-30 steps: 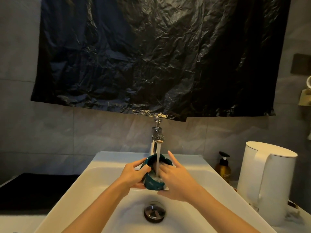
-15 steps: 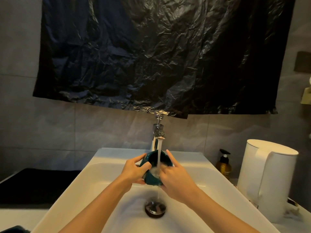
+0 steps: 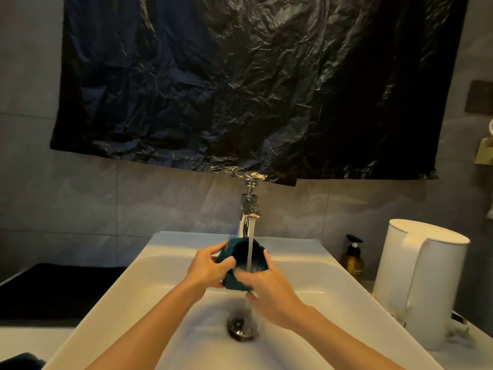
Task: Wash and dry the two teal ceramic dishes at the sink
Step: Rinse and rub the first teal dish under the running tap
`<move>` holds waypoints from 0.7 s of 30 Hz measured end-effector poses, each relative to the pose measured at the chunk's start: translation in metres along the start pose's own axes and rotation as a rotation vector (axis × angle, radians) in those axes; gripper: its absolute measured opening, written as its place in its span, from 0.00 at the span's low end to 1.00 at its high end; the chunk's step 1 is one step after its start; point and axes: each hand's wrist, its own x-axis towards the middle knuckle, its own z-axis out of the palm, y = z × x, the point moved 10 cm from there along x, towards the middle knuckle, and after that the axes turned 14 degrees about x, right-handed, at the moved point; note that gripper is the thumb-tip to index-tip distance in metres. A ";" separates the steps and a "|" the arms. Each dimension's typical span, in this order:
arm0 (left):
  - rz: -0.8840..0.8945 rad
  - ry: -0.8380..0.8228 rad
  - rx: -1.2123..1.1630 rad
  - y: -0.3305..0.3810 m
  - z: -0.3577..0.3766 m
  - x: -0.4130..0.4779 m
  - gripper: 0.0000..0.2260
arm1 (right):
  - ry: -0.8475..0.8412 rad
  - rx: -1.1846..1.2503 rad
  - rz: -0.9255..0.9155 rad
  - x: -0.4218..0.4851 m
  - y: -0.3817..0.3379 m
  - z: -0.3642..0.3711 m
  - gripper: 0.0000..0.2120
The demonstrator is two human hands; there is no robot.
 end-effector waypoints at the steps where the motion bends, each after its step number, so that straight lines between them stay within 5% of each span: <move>1: 0.002 0.000 -0.003 0.001 0.001 0.000 0.21 | -0.009 0.070 0.031 0.002 -0.003 0.004 0.22; 7: -0.001 0.032 -0.037 0.001 -0.006 0.000 0.19 | -0.048 -0.005 0.011 0.002 0.012 0.001 0.27; 13: -0.011 0.009 -0.056 0.003 -0.002 -0.002 0.18 | 0.005 0.121 0.023 0.010 -0.006 0.005 0.20; 18: -0.025 0.014 -0.048 -0.001 -0.003 -0.003 0.17 | -0.085 -0.108 -0.082 0.000 -0.003 -0.010 0.24; 21: -0.026 0.004 -0.033 0.001 0.002 -0.003 0.18 | -0.052 0.099 0.088 0.003 -0.007 0.001 0.17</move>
